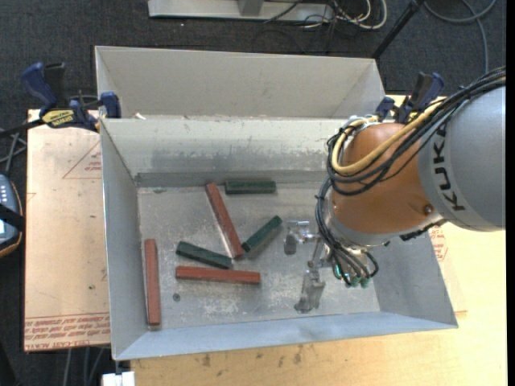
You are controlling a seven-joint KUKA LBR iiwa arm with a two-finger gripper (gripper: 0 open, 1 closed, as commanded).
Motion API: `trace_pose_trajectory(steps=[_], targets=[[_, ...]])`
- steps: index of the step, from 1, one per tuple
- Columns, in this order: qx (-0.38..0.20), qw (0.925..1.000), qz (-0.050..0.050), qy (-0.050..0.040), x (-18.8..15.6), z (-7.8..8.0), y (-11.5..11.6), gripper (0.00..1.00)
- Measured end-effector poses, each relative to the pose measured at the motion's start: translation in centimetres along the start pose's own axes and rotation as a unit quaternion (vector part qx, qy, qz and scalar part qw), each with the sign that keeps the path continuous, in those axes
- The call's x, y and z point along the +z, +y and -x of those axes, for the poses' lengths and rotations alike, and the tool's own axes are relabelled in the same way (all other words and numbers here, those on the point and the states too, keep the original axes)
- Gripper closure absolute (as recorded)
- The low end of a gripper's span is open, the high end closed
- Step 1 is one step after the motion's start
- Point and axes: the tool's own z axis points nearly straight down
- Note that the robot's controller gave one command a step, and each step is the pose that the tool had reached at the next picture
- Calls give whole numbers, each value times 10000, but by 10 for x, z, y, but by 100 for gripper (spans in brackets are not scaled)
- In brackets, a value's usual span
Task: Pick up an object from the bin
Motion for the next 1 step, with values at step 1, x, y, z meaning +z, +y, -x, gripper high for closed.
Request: trace_pose_trajectory(steps=[1], targets=[[-251, 9997, -1, -43, 51, 24, 20, 0]])
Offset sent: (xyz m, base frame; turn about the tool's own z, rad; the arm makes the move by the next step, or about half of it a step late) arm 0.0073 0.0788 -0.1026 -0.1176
